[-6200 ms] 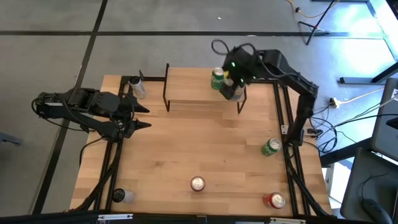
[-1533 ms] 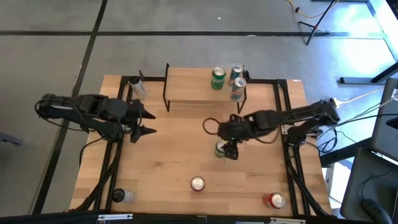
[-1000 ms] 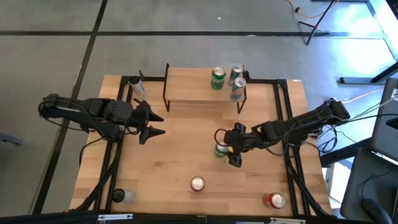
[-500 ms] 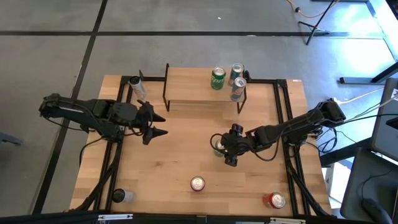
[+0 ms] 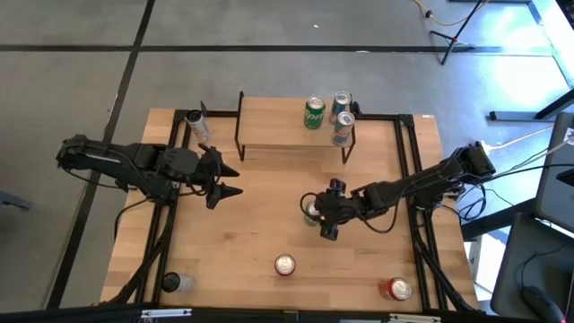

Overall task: Place canned beverage on shelf
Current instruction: Put the green soda can on the shelf aligned with the other green soda can

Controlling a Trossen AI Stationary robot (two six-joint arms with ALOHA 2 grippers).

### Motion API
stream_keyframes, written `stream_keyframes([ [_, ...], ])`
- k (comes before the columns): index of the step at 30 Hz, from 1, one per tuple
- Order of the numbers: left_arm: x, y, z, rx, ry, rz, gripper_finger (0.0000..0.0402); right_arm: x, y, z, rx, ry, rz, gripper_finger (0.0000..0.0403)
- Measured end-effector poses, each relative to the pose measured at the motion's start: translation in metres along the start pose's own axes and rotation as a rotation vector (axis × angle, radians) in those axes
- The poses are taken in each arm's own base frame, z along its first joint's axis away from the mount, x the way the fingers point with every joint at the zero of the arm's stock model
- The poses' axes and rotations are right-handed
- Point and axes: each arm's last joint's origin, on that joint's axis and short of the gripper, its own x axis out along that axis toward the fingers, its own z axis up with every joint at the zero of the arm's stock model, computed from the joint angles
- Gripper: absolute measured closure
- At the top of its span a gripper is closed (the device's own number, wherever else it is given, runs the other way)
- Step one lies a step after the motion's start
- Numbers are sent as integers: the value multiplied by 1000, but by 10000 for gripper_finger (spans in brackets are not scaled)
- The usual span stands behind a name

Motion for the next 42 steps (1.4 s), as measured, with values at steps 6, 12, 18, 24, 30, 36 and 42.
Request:
stream_keyframes([
  [6, 0, 0, 0, 0, 0, 0, 93, -2, 1, 2, -20, 3, 3, 192],
  [12, 0, 0, 0, 0, -2, -1, 93, -15, 1, 13, -84, 16, -15, 192],
  [18, 0, 0, 1, -1, -6, -4, 93, -25, 0, 20, -148, 47, -63, 194],
  [24, 0, 0, 1, -1, -6, -4, 93, -33, -4, 32, -136, 37, -64, 198],
  [30, 0, 0, 1, -1, -6, -5, 93, -53, -11, 57, -125, -26, -56, 199],
  [36, 0, 0, 1, -2, -6, -5, 93, -73, -26, 81, -91, -66, -73, 199],
  [42, 0, 0, 1, -2, -7, -5, 93, -103, -50, 105, -51, -91, -103, 199],
])
